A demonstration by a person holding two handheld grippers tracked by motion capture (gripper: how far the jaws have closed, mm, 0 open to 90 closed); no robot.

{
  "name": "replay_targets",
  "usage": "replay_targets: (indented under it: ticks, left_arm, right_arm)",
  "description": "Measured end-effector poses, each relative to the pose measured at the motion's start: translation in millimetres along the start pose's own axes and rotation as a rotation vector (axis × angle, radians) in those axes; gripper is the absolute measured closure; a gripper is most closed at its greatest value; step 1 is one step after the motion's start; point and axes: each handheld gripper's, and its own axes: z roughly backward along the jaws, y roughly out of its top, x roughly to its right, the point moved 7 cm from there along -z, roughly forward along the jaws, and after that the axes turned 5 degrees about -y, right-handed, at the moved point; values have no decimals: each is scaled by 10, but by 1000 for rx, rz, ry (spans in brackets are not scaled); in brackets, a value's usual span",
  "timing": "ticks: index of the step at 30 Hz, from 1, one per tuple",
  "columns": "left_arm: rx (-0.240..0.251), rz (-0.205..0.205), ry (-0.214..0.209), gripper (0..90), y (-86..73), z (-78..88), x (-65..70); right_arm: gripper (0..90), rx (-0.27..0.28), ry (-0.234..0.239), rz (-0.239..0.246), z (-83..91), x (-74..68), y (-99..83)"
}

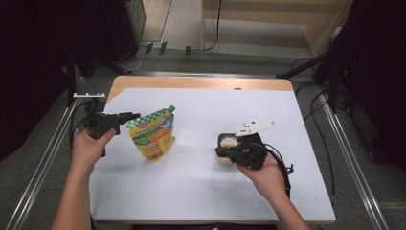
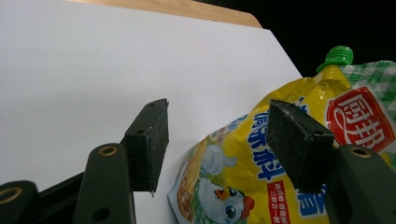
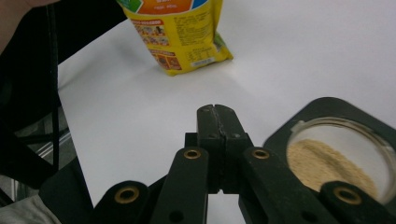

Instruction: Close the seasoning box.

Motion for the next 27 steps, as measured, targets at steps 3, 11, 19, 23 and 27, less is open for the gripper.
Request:
replay_targets:
  ticks: [3,11,19,23,27]
  left_arm:
    - [-17,-10,5,403,-25,-29,-12]
    - [-32,-9,10,402,-59,-79,-36]
    - [-34,-5,4,400,-80,-114,-46]
    - [-35,-2,8,400,-84,-112,-60]
    - [-36,0,7,400,-89,-121,-56]
  right_arm:
    - [900,11,-10,-10,85,70,26]
    - [900,21,-45,-14,269,197,88]
    - [900,40,-67,-35,463,338,129]
    - [900,43,-85,-48,556,392,148]
    - [900,45,-102,-51,628,438,165]
